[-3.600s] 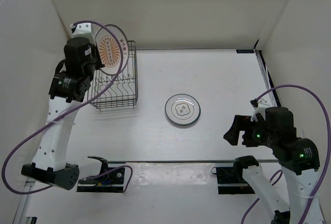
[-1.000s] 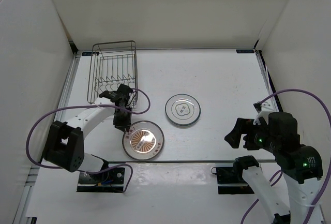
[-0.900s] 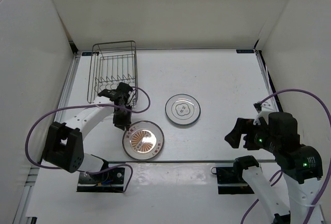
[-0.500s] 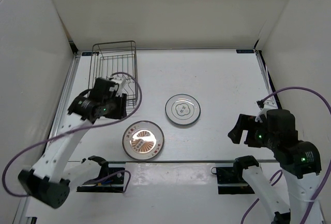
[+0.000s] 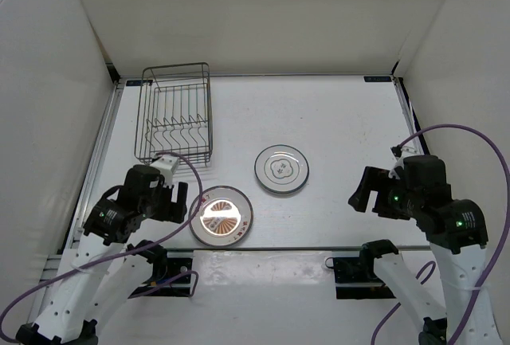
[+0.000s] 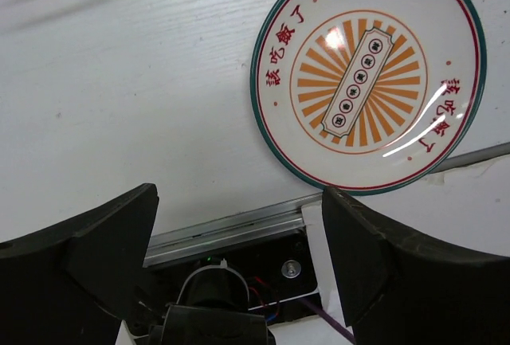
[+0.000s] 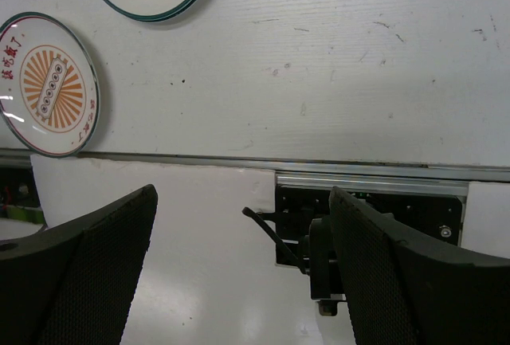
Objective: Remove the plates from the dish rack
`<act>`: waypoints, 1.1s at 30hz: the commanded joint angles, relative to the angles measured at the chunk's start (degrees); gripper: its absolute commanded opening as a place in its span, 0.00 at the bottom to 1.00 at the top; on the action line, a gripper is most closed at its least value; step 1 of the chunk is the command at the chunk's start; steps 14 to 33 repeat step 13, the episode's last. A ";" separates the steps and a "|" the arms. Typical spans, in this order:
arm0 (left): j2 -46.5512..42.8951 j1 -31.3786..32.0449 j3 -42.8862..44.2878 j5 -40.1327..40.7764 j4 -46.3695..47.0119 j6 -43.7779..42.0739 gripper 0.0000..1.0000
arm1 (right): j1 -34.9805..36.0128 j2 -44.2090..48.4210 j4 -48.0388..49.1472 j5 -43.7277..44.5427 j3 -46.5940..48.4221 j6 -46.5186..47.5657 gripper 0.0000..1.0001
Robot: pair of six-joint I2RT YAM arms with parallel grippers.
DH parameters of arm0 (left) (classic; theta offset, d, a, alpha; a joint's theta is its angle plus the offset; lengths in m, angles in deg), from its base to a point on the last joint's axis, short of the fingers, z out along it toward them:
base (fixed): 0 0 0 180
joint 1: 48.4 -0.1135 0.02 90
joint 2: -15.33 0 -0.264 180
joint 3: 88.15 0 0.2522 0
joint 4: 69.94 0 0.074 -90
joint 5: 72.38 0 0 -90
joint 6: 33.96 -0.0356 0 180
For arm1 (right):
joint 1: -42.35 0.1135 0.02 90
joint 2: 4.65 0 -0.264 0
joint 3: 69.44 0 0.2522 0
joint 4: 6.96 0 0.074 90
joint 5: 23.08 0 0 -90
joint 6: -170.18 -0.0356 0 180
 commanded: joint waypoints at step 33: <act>-14.58 0.33 -11.40 6.81 5.52 5.28 0.99 | 0.00 -3.05 6.39 -2.71 1.47 1.81 0.90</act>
